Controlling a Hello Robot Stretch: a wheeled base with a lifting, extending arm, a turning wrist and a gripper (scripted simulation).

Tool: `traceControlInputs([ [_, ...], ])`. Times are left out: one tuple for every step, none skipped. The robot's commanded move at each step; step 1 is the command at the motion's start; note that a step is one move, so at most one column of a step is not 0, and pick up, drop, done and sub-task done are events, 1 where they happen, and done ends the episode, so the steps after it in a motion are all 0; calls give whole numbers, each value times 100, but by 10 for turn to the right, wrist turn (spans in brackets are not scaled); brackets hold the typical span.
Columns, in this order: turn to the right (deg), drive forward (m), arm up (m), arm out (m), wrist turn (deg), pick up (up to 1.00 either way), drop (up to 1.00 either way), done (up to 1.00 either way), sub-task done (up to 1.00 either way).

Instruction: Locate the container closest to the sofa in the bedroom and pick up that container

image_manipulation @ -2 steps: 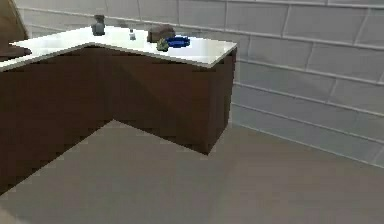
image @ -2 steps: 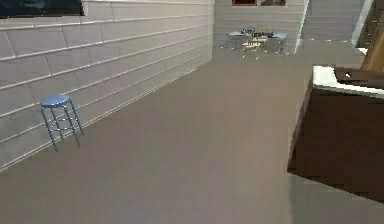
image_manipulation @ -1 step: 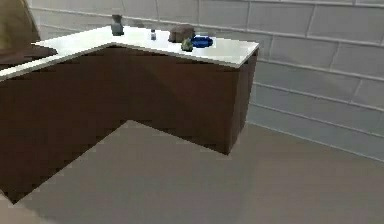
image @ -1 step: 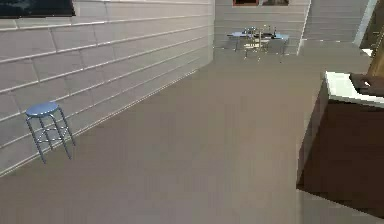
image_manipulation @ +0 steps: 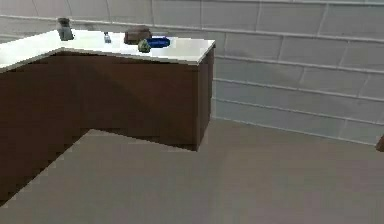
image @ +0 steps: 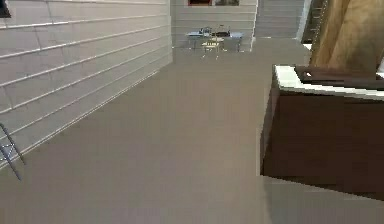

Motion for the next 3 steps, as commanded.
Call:
traceControlInputs([
  [0, 100, 0, 0, 0, 0, 0, 0, 0],
  [60, 0, 0, 0, 0, 0, 0, 0, 0],
  [0, 40, 0, 0, 0, 0, 0, 0, 0],
])
